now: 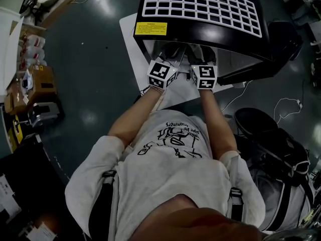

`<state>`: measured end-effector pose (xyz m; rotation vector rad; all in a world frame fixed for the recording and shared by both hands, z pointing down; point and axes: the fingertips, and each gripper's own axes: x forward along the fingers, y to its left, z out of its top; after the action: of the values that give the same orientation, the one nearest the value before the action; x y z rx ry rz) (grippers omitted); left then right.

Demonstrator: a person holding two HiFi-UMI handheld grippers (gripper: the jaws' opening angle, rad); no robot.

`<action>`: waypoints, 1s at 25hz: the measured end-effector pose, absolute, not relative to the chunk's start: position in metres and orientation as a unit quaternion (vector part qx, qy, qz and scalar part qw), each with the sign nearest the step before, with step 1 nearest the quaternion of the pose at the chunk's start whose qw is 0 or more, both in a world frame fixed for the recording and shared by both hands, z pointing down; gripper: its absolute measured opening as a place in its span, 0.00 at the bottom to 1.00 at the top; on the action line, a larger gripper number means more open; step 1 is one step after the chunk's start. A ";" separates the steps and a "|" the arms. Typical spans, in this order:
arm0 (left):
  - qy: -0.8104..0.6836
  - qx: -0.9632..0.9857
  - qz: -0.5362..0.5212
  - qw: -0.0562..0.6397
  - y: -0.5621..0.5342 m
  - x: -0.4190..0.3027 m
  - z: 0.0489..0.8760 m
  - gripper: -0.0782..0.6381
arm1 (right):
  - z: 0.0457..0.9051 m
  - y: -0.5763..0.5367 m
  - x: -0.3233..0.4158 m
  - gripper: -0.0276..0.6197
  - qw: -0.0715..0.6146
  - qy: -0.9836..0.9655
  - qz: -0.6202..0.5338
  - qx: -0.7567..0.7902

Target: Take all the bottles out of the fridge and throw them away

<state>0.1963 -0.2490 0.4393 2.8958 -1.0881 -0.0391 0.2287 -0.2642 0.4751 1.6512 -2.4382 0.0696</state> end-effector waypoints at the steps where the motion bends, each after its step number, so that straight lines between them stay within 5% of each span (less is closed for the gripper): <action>1: -0.352 0.936 -0.011 0.024 -0.251 0.197 0.440 0.12 | 0.477 -0.267 0.229 0.34 0.098 -0.823 0.024 0.559; 25: -0.353 0.935 -0.009 0.029 -0.257 0.194 0.439 0.12 | 0.484 -0.277 0.232 0.26 0.091 -0.819 0.042 0.565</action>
<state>0.1937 -0.2569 0.4393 2.8838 -1.0891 -0.0282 0.2320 -0.2773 0.4843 1.6801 -2.4324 0.1245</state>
